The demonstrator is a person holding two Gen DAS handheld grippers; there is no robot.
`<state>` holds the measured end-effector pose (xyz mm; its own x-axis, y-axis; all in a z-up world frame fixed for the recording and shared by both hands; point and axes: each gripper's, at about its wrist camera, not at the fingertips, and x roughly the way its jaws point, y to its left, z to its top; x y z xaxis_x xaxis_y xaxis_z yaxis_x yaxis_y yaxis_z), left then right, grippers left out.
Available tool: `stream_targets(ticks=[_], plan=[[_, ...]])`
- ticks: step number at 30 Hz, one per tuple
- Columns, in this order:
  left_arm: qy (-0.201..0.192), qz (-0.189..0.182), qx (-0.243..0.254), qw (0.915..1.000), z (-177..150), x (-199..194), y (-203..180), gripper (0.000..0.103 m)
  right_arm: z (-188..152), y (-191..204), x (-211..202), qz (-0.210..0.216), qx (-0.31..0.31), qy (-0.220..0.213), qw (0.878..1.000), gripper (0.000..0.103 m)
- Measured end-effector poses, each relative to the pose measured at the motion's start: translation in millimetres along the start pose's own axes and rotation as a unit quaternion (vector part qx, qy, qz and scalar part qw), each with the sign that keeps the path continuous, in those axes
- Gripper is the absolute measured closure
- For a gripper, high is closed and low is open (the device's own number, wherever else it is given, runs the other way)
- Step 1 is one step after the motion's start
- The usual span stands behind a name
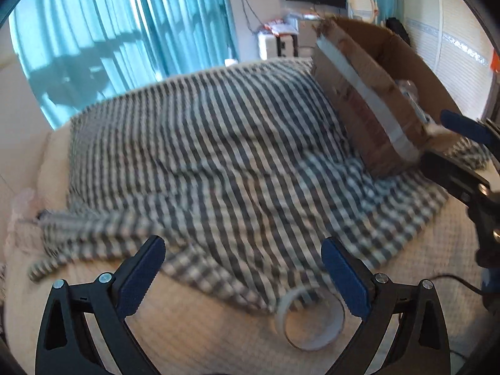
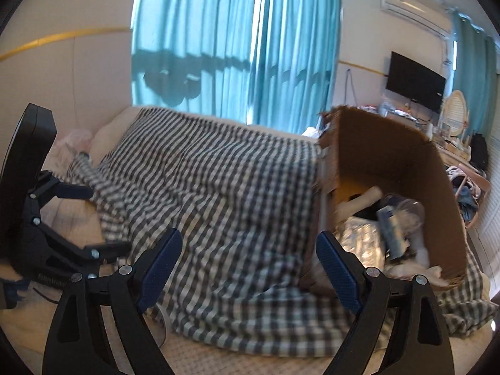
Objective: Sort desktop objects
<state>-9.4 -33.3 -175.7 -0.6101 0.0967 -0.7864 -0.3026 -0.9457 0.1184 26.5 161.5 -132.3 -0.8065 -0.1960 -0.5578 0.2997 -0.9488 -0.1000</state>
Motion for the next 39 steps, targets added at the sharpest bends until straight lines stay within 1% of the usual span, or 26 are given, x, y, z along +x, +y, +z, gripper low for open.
stream_targets(ticks=[3, 4, 6, 7, 8, 9, 10, 11, 12, 13, 14, 16, 18, 21, 24, 27, 29, 33, 36, 38, 39], plan=[[0.030, -0.011, 0.003, 0.9995, -24, 16, -11, 0.005, -11, 10, 10, 0.008, -0.004, 0.020, 1.000, 0.015], [0.041, -0.015, -0.001, 0.9991, -32, 22, -14, 0.009, -15, 12, 14, 0.012, -0.003, 0.026, 1.000, 0.017], [0.061, -0.038, -0.011, 0.9973, -44, 32, -16, 0.013, -25, 17, 24, 0.022, -0.008, 0.042, 0.999, 0.022], [0.072, -0.045, -0.012, 0.9963, -49, 37, -20, 0.017, -27, 19, 29, 0.025, -0.010, 0.050, 0.998, 0.029], [0.085, -0.043, -0.009, 0.9955, -55, 42, -25, 0.020, -32, 21, 35, 0.028, -0.011, 0.060, 0.998, 0.036], [0.095, -0.039, -0.009, 0.9946, -61, 47, -28, 0.031, -37, 23, 40, 0.032, -0.013, 0.069, 0.997, 0.039], [0.112, -0.041, -0.009, 0.9928, -66, 54, -32, 0.040, -42, 26, 45, 0.036, -0.017, 0.078, 0.996, 0.045], [0.125, -0.048, -0.008, 0.9909, -72, 62, -35, 0.045, -46, 29, 49, 0.039, -0.019, 0.085, 0.995, 0.049], [0.145, -0.061, -0.003, 0.9875, -77, 72, -38, 0.061, -49, 31, 54, 0.042, -0.022, 0.092, 0.995, 0.051], [0.163, -0.069, -0.004, 0.9842, -82, 81, -40, 0.074, -53, 34, 58, 0.044, -0.024, 0.098, 0.994, 0.056], [0.173, -0.074, -0.010, 0.9821, -84, 87, -38, 0.078, -56, 35, 61, 0.047, -0.026, 0.103, 0.993, 0.064], [0.175, -0.079, -0.023, 0.9812, -84, 91, -34, 0.090, -61, 36, 67, 0.049, -0.028, 0.113, 0.992, 0.071], [0.172, -0.092, -0.033, 0.9803, -81, 90, -31, 0.092, -64, 34, 69, 0.053, -0.021, 0.119, 0.991, 0.072], [0.168, -0.094, -0.018, 0.9812, -81, 86, -38, 0.097, -63, 27, 68, 0.056, -0.007, 0.116, 0.992, 0.073], [0.157, -0.098, -0.002, 0.9827, -78, 78, -46, 0.098, -55, 21, 60, 0.052, 0.002, 0.101, 0.994, 0.073], [0.143, -0.100, 0.003, 0.9846, -74, 70, -51, 0.098, -48, 17, 53, 0.043, 0.004, 0.085, 0.995, 0.073], [0.128, -0.098, 0.008, 0.9869, -69, 62, -54, 0.098, -42, 15, 47, 0.034, 0.003, 0.074, 0.997, 0.073], [0.083, -0.100, 0.008, 0.9916, -49, 41, -53, 0.098, -26, 7, 25, 0.015, 0.001, 0.029, 0.999, 0.073], [0.033, -0.087, 0.006, 0.9956, -26, 19, -50, 0.098, -13, 1, 9, -0.001, -0.002, -0.004, 1.000, 0.073], [0.001, -0.078, -0.009, 0.9969, -10, 7, -42, 0.098, -3, -5, -2, -0.014, -0.001, -0.026, 1.000, 0.073], [-0.013, -0.079, -0.015, 0.9967, -2, 3, -38, 0.098, 4, -9, -8, -0.021, -0.001, -0.038, 0.999, 0.073]])
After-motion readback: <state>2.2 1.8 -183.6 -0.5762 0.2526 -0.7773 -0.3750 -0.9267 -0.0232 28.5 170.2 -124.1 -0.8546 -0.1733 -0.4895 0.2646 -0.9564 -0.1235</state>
